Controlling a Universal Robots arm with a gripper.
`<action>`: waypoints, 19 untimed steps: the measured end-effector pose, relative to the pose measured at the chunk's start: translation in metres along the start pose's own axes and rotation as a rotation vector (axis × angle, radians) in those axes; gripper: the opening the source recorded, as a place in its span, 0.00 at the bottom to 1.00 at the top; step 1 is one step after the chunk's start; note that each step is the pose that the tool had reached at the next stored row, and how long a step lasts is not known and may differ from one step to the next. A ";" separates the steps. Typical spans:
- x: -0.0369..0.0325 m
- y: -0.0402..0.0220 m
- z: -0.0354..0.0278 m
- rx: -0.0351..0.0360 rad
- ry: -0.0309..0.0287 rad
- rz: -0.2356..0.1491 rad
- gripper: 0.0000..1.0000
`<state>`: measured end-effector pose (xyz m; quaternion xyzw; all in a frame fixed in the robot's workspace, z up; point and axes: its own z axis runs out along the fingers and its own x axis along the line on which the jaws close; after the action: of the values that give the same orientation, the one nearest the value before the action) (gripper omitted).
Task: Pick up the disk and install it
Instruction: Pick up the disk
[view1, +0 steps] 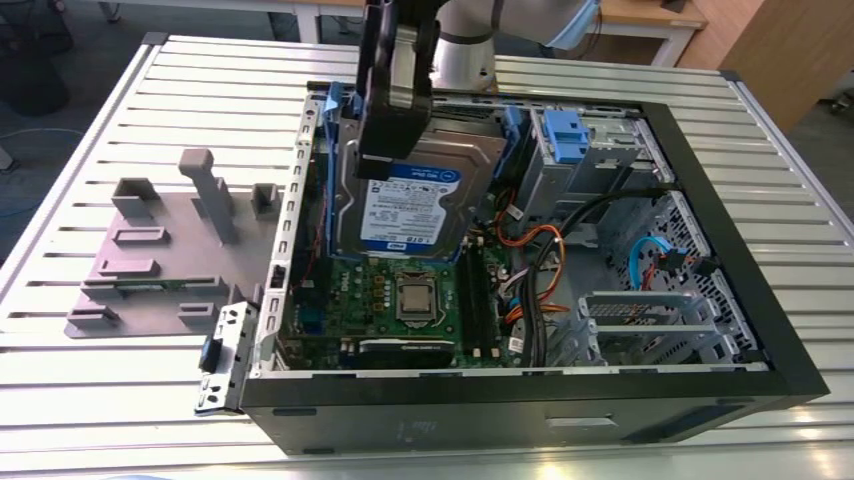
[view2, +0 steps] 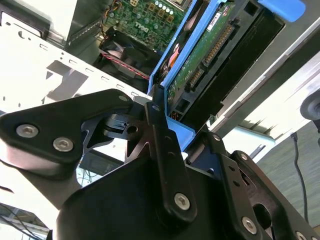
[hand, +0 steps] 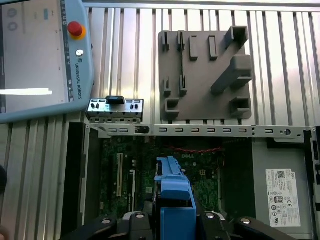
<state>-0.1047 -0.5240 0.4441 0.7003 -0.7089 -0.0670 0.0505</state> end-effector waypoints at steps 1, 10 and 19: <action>0.0010 -0.0008 0.0001 -0.0002 -0.0001 0.000 0.37; 0.0092 -0.0188 -0.0017 -0.0057 -0.0001 0.000 0.37; 0.0126 -0.0348 -0.0100 -0.0159 -0.0036 0.000 0.37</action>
<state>-0.0688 -0.5372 0.4480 0.6999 -0.7083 -0.0739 0.0548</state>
